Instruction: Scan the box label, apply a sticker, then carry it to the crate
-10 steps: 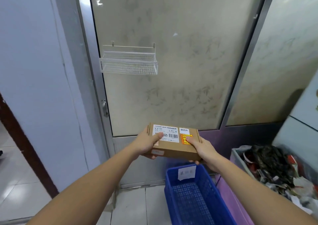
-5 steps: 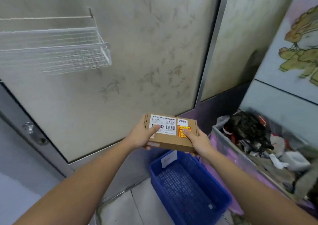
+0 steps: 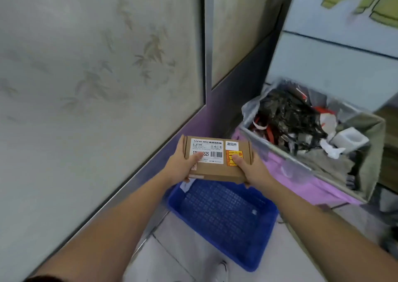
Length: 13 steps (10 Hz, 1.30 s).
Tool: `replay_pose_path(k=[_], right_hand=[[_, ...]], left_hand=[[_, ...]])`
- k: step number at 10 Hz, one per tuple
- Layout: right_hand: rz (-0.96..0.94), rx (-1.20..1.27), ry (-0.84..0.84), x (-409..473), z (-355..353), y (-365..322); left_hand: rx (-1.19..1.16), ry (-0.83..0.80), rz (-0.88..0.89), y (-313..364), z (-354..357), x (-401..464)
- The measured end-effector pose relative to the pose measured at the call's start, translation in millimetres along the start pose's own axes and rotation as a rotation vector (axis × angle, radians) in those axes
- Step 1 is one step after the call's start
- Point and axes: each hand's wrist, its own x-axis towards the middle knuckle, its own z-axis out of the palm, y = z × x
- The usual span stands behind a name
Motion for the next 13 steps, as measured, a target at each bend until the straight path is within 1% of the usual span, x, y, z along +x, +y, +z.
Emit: replay_pose_path(k=[1,2,3,4,5,6,7,8,9,10,11,12,13], right_hand=[[0.145,-0.004,0.09,42.4,19.2,42.9],[0.218,0.009,0.116,83.0,38.8,93.0],[0.297,0.094,0.135,152.6,74.0,183.7],[0.337,0.091,0.215,221.4,117.5,290.5],[0.363,0.047,0.216,266.0,150.1,374.5],[0.455,-0.042,0.197,313.2,186.8,469.8],[0.516,-0.072,0.187,339.4,210.9,526.8],[0.514,-0.157,0.196,368.4,237.2,591.8],[0.533,-0.282,0.208,390.8,260.9,642.6],[0.584,-0.315,0.207,402.4,277.2,669.0],[0.615,-0.349,0.195,405.6,291.5,693.6],[0.613,-0.366,0.193,408.8,294.0,701.5],[0.713,-0.338,0.09,411.8,284.8,684.4]], left_hand=[[-0.029,-0.018,-0.112,-45.6,13.2,59.8],[0.025,-0.054,-0.158,-95.3,29.1,113.8],[0.005,-0.073,-0.19,-185.6,60.8,198.3],[0.057,-0.017,-0.159,-287.1,103.2,283.8],[0.08,-0.06,-0.171,-369.6,133.2,338.6],[0.2,-0.109,-0.184,-472.0,163.2,389.2],[0.351,-0.083,-0.177,-534.1,179.9,413.6],[0.503,-0.078,-0.126,-603.2,197.4,439.2],[0.497,-0.068,-0.149,-652.5,212.7,455.5],[0.506,-0.063,-0.158,-679.9,219.3,462.8],[0.592,-0.098,-0.195,-705.8,226.0,468.6],[0.61,-0.094,-0.249,-710.7,234.9,471.7],[0.527,-0.088,-0.391,-684.9,247.3,471.0]])
